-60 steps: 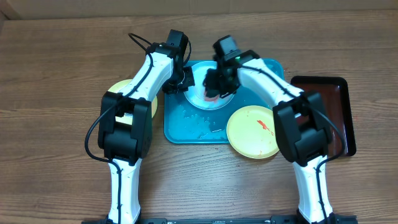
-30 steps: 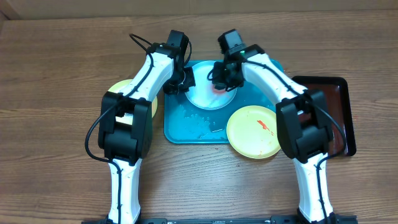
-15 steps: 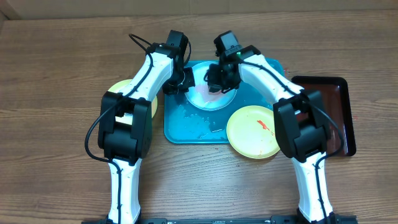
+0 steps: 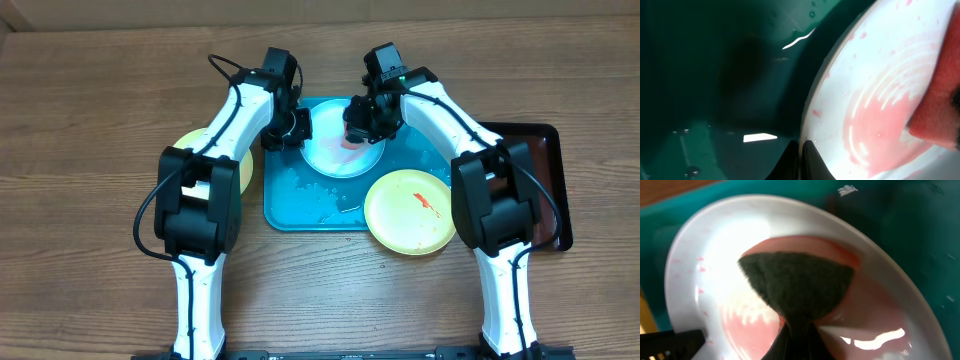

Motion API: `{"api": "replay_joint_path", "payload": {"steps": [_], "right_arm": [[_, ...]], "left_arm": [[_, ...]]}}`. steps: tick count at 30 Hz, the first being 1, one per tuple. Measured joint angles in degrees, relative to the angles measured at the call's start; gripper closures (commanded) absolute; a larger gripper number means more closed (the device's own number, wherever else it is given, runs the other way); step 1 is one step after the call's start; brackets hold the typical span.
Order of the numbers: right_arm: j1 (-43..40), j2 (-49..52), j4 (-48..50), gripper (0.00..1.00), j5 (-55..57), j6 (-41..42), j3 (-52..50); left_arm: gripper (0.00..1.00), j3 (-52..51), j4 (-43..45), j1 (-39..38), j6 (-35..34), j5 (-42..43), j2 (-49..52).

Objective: Clean dirty plates on tray and stack at the side
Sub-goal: 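Scrub the light-blue plate with the sponge while left gripper holds it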

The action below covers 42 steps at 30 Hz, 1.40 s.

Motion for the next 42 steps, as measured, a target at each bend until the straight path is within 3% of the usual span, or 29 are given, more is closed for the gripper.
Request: {"api": "replay_joint_path", "payload": {"steps": [8, 16, 25, 42], "right_arm": [[2.69, 0.09, 1.90, 0.96, -3.45, -0.46, 0.02], [7.80, 0.09, -6.40, 0.96, -5.38, -1.40, 0.04], [3.72, 0.09, -14.03, 0.96, -3.13, -1.53, 0.37], [3.39, 0.09, 2.34, 0.96, 8.24, 0.31, 0.55]], "left_arm": [[0.96, 0.00, 0.02, 0.57, 1.44, 1.31, 0.00], [0.96, -0.61, -0.09, 0.57, 1.53, 1.33, 0.00], [0.96, -0.72, 0.00, 1.38, 1.49, 2.67, 0.02], [0.96, -0.72, 0.39, 2.36, 1.22, 2.60, 0.02]]}}
